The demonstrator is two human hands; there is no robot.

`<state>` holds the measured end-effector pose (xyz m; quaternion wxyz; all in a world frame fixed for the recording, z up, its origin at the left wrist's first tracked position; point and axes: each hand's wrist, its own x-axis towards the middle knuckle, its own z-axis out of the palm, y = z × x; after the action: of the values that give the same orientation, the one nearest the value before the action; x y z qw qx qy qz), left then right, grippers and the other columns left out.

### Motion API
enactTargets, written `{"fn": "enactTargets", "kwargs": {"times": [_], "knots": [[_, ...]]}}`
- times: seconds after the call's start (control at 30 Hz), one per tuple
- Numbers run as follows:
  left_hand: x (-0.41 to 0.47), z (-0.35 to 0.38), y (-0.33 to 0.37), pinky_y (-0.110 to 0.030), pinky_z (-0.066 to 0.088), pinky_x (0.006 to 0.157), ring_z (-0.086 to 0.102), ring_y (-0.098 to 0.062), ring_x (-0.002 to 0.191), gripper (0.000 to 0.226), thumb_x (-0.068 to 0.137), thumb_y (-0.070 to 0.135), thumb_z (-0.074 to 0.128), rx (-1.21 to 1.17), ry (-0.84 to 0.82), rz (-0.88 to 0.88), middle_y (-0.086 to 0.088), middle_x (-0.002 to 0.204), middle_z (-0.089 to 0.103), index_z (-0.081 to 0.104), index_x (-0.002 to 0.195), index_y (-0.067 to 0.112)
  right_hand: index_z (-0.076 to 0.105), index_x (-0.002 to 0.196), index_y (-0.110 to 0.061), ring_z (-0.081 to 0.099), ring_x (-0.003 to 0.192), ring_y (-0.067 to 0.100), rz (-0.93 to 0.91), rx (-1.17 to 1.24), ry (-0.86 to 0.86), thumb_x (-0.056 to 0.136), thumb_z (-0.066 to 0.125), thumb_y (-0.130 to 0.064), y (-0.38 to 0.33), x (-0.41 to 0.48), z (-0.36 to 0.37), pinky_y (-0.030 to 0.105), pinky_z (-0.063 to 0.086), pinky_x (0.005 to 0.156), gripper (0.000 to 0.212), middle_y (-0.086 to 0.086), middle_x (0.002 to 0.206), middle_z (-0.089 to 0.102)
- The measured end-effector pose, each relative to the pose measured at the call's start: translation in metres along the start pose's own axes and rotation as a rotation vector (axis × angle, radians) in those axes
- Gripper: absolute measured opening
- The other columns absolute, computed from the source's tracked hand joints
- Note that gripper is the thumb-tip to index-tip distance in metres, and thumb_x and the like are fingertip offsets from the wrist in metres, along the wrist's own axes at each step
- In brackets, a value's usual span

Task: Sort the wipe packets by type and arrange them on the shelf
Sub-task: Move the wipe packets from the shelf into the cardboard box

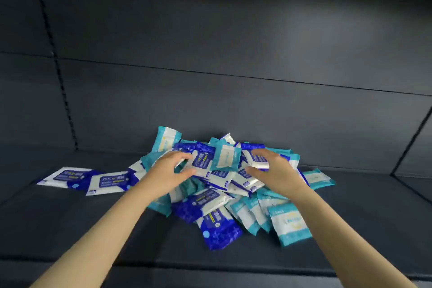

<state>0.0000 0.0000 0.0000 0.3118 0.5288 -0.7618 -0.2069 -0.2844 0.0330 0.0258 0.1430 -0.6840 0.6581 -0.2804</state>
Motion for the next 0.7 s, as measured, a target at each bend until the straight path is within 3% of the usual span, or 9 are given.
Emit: {"fn": "enactTargets", "kwargs": {"times": [0.13,0.23,0.3,0.37,0.5,0.57,0.6,0.63,0.7], "knots": [[0.051,0.01,-0.033,-0.023,0.031,0.107,0.039,-0.011,0.135,0.05,0.093,0.038,0.063,0.035,0.017,-0.025,0.009,0.142,0.044,0.051,0.138,0.019,0.048,0.142,-0.027,0.052,0.126,0.029,0.241,-0.095,0.056,0.094,0.054,-0.055,0.014,0.056,0.031,0.042,0.041,0.106,0.055,0.005,0.142,0.051],[0.082,0.017,-0.059,-0.034,0.038,0.108,0.049,-0.019,0.129,0.049,0.095,0.043,0.057,0.081,0.068,-0.09,-0.001,0.142,0.052,0.055,0.137,0.018,0.06,0.119,-0.019,0.058,0.105,0.03,0.413,-0.084,0.109,0.095,0.052,-0.054,0.031,0.08,0.043,0.041,0.047,0.093,0.043,0.009,0.117,0.064],[0.092,0.019,-0.069,-0.036,0.042,0.104,0.053,-0.022,0.125,0.05,0.094,0.045,0.057,0.115,0.09,-0.146,-0.001,0.139,0.056,0.055,0.137,0.02,0.061,0.111,-0.013,0.056,0.095,0.026,0.446,-0.015,0.15,0.092,0.063,-0.044,0.038,0.086,0.041,0.034,0.043,0.079,0.036,0.006,0.106,0.065],[0.097,0.019,-0.076,-0.037,0.043,0.101,0.054,-0.026,0.12,0.055,0.089,0.046,0.063,0.104,0.111,-0.195,-0.006,0.132,0.059,0.054,0.136,0.019,0.062,0.111,-0.009,0.056,0.095,0.024,0.47,0.103,0.207,0.087,0.075,-0.03,0.042,0.089,0.034,0.031,0.038,0.075,0.035,0.004,0.105,0.062],[0.105,0.008,-0.084,-0.037,0.041,0.096,0.053,-0.032,0.118,0.063,0.082,0.043,0.073,0.103,0.088,-0.359,-0.014,0.125,0.06,0.051,0.135,0.014,0.062,0.115,-0.012,0.058,0.082,0.018,0.472,0.294,0.347,0.081,0.08,-0.012,0.041,0.092,0.021,0.029,0.042,0.066,0.038,0.003,0.102,0.063],[0.107,0.001,-0.088,-0.035,0.045,0.09,0.059,-0.028,0.107,0.053,0.084,0.019,0.077,-0.218,0.129,-0.429,-0.013,0.124,0.061,0.056,0.132,0.01,0.067,0.106,-0.011,0.063,0.076,0.018,0.44,0.407,0.396,0.082,0.078,-0.007,0.037,0.094,0.02,0.031,0.053,0.068,0.027,0.003,0.092,0.069],[0.107,-0.001,-0.09,-0.034,0.048,0.085,0.062,-0.026,0.097,0.05,0.083,0.008,0.076,-0.428,0.146,-0.464,-0.013,0.12,0.064,0.059,0.129,0.009,0.07,0.1,-0.009,0.067,0.076,0.024,0.436,0.518,0.404,0.083,0.076,-0.004,0.034,0.096,0.021,0.04,0.058,0.074,0.018,0.007,0.088,0.071],[0.106,-0.004,-0.091,-0.034,0.051,0.079,0.066,-0.024,0.086,0.045,0.082,0.001,0.075,-0.617,0.16,-0.491,-0.013,0.112,0.068,0.062,0.124,0.007,0.071,0.096,-0.006,0.068,0.075,0.029,0.453,0.659,0.384,0.085,0.073,-0.001,0.027,0.096,0.023,0.049,0.059,0.079,0.012,0.012,0.086,0.073],[0.103,-0.01,-0.093,-0.033,0.057,0.066,0.07,-0.02,0.067,0.031,0.083,0.001,0.072,-0.866,0.162,-0.511,-0.012,0.091,0.074,0.067,0.114,0.005,0.07,0.095,0.0,0.068,0.068,0.031,0.505,0.911,0.277,0.088,0.068,0.001,0.011,0.096,0.033,0.049,0.061,0.072,0.008,0.018,0.082,0.072]]}}
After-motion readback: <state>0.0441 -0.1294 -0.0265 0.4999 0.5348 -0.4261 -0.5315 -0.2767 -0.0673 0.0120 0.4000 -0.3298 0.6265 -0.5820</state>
